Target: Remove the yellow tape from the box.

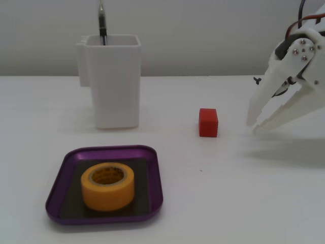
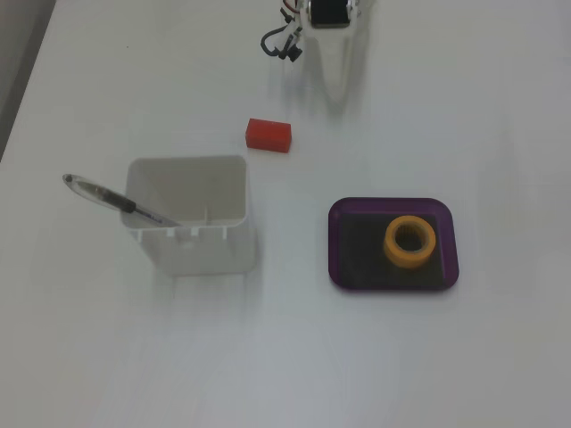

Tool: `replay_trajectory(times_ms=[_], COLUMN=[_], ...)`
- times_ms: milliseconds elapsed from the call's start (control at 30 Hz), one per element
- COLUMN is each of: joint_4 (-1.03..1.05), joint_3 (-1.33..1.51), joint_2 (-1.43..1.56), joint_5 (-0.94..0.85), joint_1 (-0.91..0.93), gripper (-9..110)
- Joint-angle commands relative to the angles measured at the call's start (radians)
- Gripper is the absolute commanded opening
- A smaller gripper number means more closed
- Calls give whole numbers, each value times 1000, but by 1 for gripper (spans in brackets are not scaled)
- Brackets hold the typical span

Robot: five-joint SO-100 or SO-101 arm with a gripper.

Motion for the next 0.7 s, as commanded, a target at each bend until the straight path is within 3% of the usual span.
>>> replay_trajectory(times_ms=[0, 367, 667], joint_4=[-12, -12, 2], joint_3=[9, -14, -249], joint_2=[58, 57, 37], joint_5=[-6, -6, -9], joint_1=[-15, -3, 2], gripper=[0, 0, 0])
